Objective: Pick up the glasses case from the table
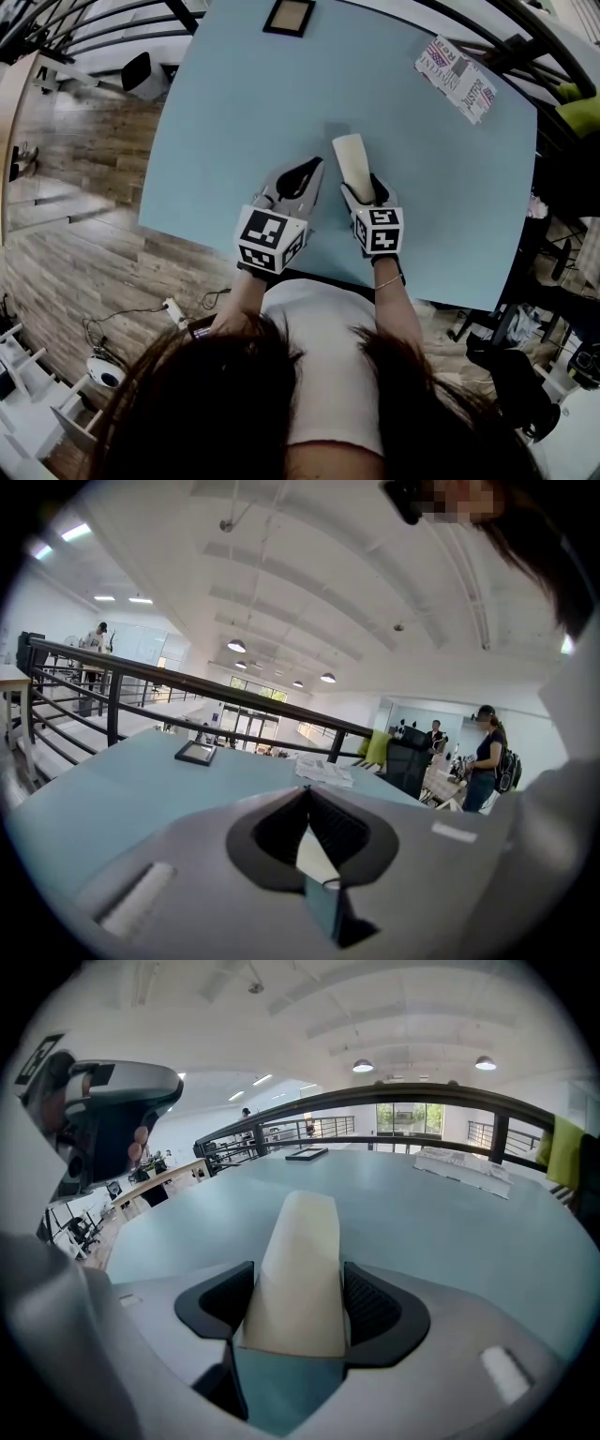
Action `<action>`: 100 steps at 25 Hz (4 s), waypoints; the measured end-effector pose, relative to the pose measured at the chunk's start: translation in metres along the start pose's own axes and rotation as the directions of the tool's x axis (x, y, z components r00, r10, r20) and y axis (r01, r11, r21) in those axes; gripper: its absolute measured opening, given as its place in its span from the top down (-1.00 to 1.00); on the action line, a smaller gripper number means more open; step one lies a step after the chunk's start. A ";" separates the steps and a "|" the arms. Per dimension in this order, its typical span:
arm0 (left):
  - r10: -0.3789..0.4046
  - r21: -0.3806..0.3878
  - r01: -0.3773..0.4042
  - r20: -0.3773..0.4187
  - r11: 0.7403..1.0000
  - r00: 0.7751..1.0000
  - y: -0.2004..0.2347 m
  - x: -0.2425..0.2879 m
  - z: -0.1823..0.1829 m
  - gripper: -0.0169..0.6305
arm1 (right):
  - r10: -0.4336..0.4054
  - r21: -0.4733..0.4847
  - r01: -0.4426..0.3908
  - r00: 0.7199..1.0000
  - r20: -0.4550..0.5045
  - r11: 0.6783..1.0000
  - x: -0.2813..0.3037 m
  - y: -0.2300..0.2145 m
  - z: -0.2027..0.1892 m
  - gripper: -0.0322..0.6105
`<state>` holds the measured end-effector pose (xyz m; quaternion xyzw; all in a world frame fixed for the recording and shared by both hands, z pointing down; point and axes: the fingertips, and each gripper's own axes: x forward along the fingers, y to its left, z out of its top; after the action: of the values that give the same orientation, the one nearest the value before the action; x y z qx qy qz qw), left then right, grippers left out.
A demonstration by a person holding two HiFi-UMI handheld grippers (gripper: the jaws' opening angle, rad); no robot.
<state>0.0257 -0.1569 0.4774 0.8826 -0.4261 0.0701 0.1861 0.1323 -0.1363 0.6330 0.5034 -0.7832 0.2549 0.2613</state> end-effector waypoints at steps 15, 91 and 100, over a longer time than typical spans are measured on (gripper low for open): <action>0.004 0.027 -0.005 0.044 1.000 0.999 -0.003 -0.007 0.021 0.77 | -0.037 0.020 0.034 0.989 0.146 0.999 -0.027 -0.011 0.048 -0.04; -0.008 0.121 -0.014 0.177 0.993 0.984 -0.012 -0.030 0.086 0.77 | -0.147 0.013 0.172 0.799 0.583 0.985 -0.212 -0.031 0.166 0.00; -0.010 0.122 -0.012 0.172 0.992 0.985 -0.011 -0.029 0.087 0.77 | -0.142 0.014 0.165 0.801 0.581 0.986 -0.210 -0.030 0.167 0.00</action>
<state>0.0129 -0.1638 0.3860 0.8948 -0.4360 0.0195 0.0939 0.2100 -0.1202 0.3744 0.6137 -0.7867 0.0530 0.0394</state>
